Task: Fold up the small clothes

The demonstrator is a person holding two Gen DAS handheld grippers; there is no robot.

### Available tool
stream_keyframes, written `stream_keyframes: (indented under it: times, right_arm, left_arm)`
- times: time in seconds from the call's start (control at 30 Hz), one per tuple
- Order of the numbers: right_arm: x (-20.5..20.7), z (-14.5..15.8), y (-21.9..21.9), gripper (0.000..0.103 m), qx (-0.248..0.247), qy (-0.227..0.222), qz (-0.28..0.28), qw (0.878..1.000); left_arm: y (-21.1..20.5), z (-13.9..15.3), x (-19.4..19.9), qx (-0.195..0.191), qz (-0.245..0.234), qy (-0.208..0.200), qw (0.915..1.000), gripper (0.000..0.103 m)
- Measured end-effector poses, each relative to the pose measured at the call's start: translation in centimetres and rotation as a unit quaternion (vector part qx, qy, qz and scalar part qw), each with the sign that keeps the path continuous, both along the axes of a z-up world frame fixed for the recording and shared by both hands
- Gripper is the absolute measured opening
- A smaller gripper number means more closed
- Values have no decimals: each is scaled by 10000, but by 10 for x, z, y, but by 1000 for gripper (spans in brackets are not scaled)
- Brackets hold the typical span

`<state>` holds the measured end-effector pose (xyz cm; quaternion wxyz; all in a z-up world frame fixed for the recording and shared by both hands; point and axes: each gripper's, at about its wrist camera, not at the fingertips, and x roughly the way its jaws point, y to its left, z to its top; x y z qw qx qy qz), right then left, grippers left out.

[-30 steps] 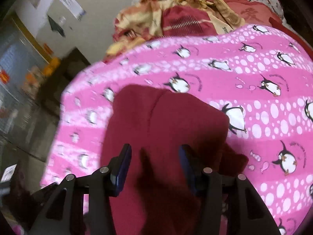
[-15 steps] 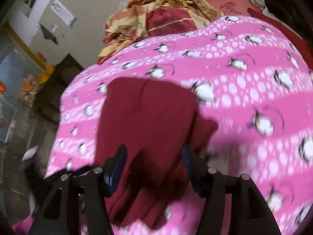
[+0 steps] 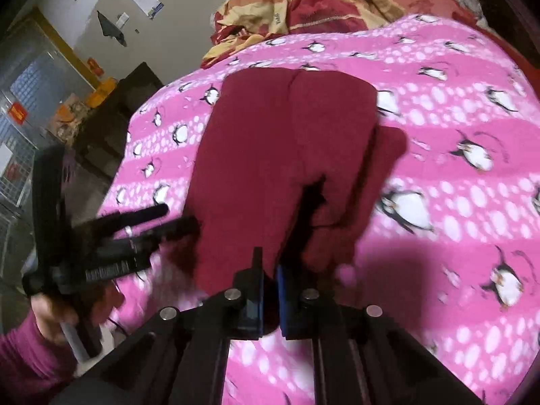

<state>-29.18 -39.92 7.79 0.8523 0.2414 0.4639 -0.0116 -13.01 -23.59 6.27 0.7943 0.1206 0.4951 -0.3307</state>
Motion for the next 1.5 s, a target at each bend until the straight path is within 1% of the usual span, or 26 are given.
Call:
stream_keyframes:
  times: [0.07,0.13,0.23,0.27,0.3,0.4,0.43,0.47,0.5,0.53,0.63,0.73,0.8,0.87,0.93,1.0,1.1,1.17,1.23,1.27,1.37,1.5]
  right_arm:
    - [0,-16,-1,7,34,185,-59,9998]
    - [-1,-17,-2,7,94,171,-87,9998]
    - [0,3,-1,10,34,171,1,9998]
    - [0,12,-1,15,19,168,22,9999]
    - [0,21,-2,17,26,110,48,9999]
    - [2,51,-2,21,-26,-342,89,9994]
    - [7,61,-2,28,-130,-498,46,9987]
    - [13,64,-1,38,-259,-561,-10,9981]
    - [19,65,-1,42,-401,-560,-69,9976]
    - [31,62,-1,44,-610,-466,-138,9970]
    - [61,40,-3,43,-894,-192,-171,9957]
    - [73,15,-13,43,-1145,153,-376,9926]
    - [74,1,-22,42,-1113,336,-495,9920]
    - [71,-12,-27,40,-1089,425,-563,9915]
    - [70,-15,-27,40,-1188,420,-536,9906]
    - [68,-10,-27,40,-1174,461,-545,9905]
    - [56,6,-22,42,-1154,352,-530,9913]
    - [48,14,-14,42,-1232,274,-443,9910]
    - [45,11,-8,42,-1373,358,-399,9891]
    - [45,4,-7,42,-1399,471,-415,9882]
    - [45,-10,-14,45,-1146,550,-544,9904]
    - [40,-12,-24,51,-814,507,-691,9930]
  left_arm:
    - [-4,-9,3,46,53,122,9999,68]
    - [-5,-13,4,19,56,174,9998,68]
    - [-8,-13,3,61,6,73,10000,68]
    - [-8,-13,4,63,11,62,10000,68]
    - [-8,-13,5,61,23,66,10000,68]
    - [-8,-16,8,8,63,151,9999,68]
    - [-8,-16,8,6,64,153,9999,68]
    - [-8,-17,8,14,54,143,9999,68]
    - [-8,-17,8,26,45,136,9999,68]
    - [-9,-17,8,37,39,134,9999,68]
    - [-10,-17,9,63,18,131,9999,69]
    - [-11,-17,10,72,17,134,9999,69]
    - [-11,-18,10,64,21,143,9999,71]
    - [-12,-19,11,71,19,161,9998,72]
    - [-13,-20,10,78,22,157,9998,73]
    - [-13,-19,10,84,39,142,9999,73]
    - [-12,-18,10,74,58,116,9999,73]
    - [-11,-18,10,71,71,124,9999,73]
    - [-11,-19,10,72,84,139,9998,74]
    - [-11,-19,10,70,94,148,9998,74]
    - [-11,-19,8,92,77,131,9998,74]
    - [-11,-17,9,106,51,122,9999,74]
